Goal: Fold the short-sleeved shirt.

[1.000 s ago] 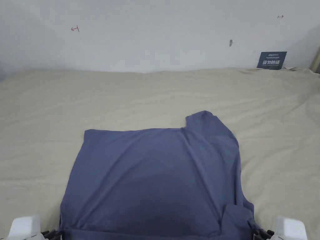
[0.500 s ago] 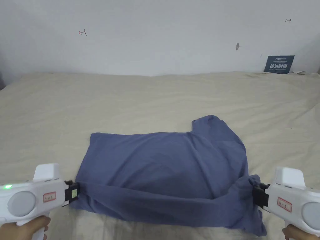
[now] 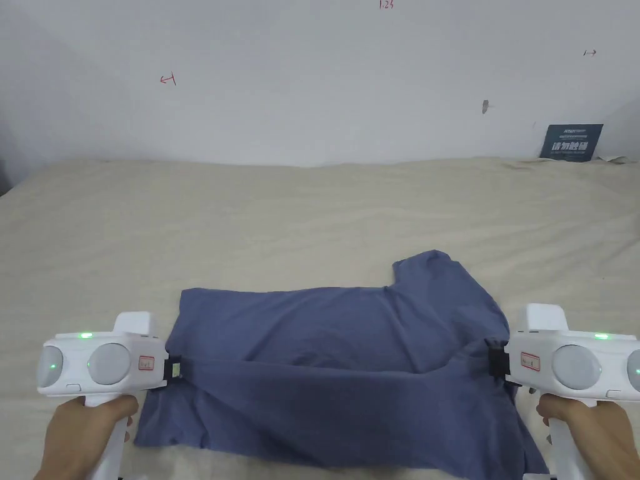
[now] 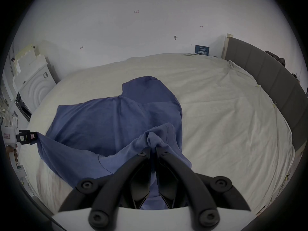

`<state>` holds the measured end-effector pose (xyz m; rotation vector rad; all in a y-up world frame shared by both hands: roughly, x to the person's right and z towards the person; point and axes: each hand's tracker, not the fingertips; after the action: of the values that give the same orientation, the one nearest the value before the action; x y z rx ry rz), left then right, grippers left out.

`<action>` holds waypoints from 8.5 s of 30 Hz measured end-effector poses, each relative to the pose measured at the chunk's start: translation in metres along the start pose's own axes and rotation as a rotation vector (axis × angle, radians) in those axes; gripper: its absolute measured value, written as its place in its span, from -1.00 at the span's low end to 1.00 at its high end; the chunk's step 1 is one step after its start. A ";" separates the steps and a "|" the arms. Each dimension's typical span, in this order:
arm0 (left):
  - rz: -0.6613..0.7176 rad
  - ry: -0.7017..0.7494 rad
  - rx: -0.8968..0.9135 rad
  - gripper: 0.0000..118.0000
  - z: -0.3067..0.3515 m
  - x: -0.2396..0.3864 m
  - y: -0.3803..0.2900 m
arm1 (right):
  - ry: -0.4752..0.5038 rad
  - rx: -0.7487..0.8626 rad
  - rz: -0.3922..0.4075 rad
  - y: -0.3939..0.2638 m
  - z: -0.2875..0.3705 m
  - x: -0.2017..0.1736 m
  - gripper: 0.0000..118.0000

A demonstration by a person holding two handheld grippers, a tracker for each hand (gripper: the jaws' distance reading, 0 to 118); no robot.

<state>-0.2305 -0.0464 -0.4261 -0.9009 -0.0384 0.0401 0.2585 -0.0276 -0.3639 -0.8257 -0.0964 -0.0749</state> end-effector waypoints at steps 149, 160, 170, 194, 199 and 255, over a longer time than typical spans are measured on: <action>0.114 -0.154 -0.081 -0.90 0.056 -0.035 -0.080 | -0.008 -0.003 -0.071 -0.122 0.067 0.040 -0.82; 0.160 -0.176 -0.128 -0.90 0.111 -0.066 -0.146 | 0.039 -0.031 -0.137 -0.168 0.126 0.054 -0.82; 0.209 -0.152 -0.207 -0.90 0.101 -0.082 -0.200 | 0.003 -0.120 -0.125 -0.216 0.113 0.054 -0.82; 0.100 -0.028 0.015 1.00 0.131 -0.042 -0.168 | -0.009 0.063 -0.081 -0.170 0.145 0.035 0.74; 0.094 -0.021 0.201 1.00 0.160 -0.024 -0.129 | -0.003 0.263 -0.042 -0.130 0.170 0.014 0.74; 0.085 0.030 -0.114 0.65 -0.065 -0.055 0.028 | -0.085 0.475 0.087 -0.042 0.063 -0.048 -1.00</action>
<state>-0.2828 -0.0826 -0.4897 -1.0167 0.0259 0.1039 0.2030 -0.0079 -0.2961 -0.3578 -0.1511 0.0637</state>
